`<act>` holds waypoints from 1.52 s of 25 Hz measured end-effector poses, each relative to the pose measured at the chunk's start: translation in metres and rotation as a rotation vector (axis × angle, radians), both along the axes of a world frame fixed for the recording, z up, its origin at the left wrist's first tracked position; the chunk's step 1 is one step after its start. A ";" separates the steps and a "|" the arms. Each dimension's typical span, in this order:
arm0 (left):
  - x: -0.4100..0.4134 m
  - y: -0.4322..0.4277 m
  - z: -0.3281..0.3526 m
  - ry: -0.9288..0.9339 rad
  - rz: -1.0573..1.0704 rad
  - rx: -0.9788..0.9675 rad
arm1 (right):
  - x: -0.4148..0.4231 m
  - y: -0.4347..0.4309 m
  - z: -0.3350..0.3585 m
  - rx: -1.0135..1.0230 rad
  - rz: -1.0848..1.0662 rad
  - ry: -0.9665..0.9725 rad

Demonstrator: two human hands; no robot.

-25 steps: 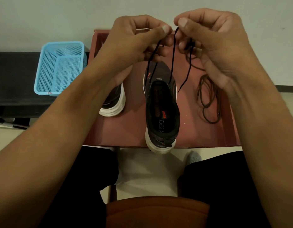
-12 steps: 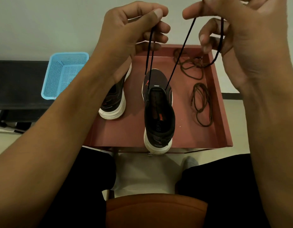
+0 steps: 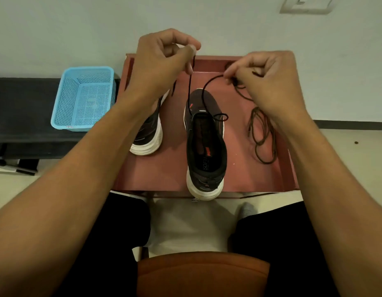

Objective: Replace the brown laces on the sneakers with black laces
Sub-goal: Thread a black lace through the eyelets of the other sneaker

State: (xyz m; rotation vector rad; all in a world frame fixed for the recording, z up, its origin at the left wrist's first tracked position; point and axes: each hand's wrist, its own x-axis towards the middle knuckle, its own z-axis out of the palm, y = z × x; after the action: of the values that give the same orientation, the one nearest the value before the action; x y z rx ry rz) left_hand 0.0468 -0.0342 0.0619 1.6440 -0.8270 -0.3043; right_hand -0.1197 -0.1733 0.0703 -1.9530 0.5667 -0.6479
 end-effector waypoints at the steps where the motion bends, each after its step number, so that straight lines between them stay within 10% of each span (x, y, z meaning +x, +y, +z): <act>1: 0.002 -0.001 -0.009 0.001 -0.006 0.042 | 0.001 -0.002 -0.010 -0.003 -0.001 0.058; 11: 0.013 0.007 -0.060 -0.406 -0.230 0.667 | 0.006 -0.019 -0.054 -0.228 0.118 0.570; 38: 0.009 0.018 -0.035 -0.621 -0.150 0.846 | -0.001 -0.041 -0.053 -0.161 0.082 0.691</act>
State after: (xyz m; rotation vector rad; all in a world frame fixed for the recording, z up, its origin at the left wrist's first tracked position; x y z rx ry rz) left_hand 0.0555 -0.0158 0.0267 2.5358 -1.4124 -0.2633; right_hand -0.1203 -0.2142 0.0173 -2.3332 0.8618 0.0604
